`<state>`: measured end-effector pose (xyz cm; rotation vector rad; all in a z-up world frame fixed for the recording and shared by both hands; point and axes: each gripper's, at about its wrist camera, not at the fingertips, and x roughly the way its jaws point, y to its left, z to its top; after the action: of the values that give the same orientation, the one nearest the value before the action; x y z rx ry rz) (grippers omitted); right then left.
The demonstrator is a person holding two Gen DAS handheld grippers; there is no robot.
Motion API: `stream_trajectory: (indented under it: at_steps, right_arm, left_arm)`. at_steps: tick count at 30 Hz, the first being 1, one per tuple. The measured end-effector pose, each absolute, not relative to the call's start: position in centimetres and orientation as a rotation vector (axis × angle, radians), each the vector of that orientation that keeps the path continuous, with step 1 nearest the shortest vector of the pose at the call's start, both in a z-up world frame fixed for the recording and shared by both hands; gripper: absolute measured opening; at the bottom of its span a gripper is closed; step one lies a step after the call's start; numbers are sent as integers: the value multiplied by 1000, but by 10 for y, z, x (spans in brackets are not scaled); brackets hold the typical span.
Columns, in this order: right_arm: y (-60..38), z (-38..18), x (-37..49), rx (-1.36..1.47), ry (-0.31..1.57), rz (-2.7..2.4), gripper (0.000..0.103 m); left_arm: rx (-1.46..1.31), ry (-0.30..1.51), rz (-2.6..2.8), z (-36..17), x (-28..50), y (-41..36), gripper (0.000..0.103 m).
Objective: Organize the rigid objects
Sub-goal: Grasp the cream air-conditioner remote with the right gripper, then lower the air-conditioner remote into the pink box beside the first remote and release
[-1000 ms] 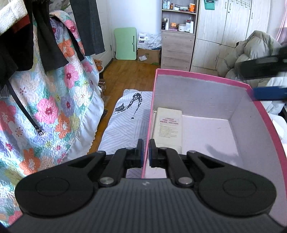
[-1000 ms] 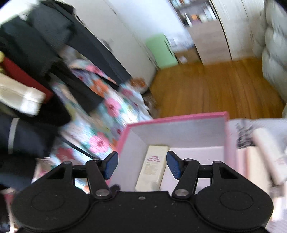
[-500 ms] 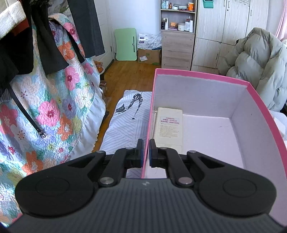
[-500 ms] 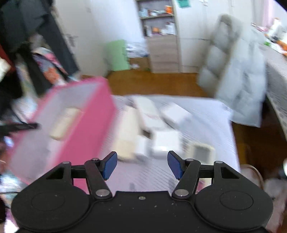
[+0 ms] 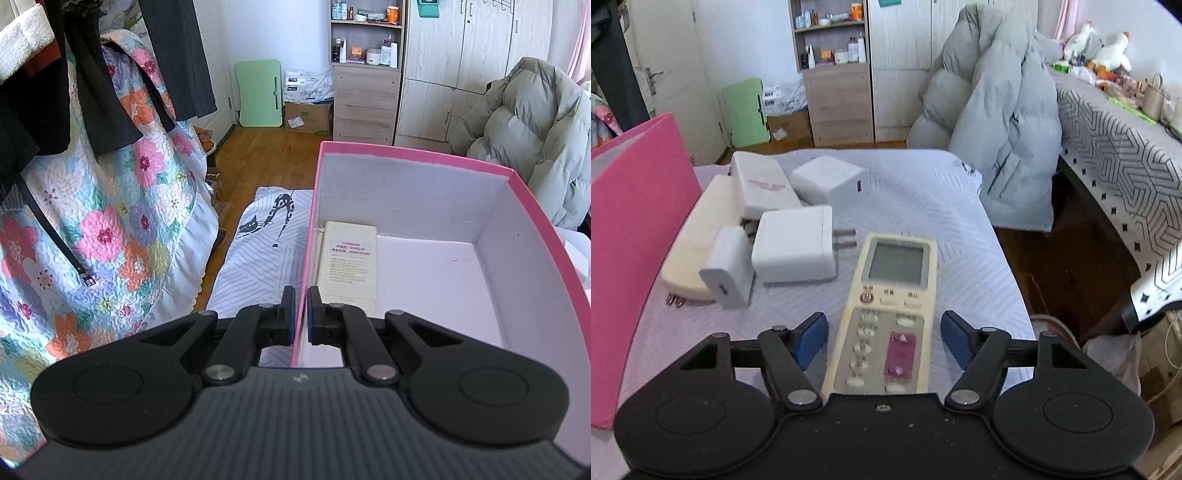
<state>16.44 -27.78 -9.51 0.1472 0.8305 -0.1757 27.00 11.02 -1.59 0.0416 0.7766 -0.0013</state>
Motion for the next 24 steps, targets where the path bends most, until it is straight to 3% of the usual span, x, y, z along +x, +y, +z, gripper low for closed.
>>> stream_trajectory:
  at_steps: [3, 5, 24]
  right_arm:
    - [-277, -95, 167, 138, 813, -162, 71]
    - [-277, -96, 163, 137, 803, -166, 61]
    - [-244, -43, 117, 183, 664, -103, 59]
  left_arm:
    - [39, 780, -1, -16, 270, 111, 5]
    - [38, 778, 3, -15, 270, 111, 5]
    - [36, 777, 5, -15, 271, 110, 5]
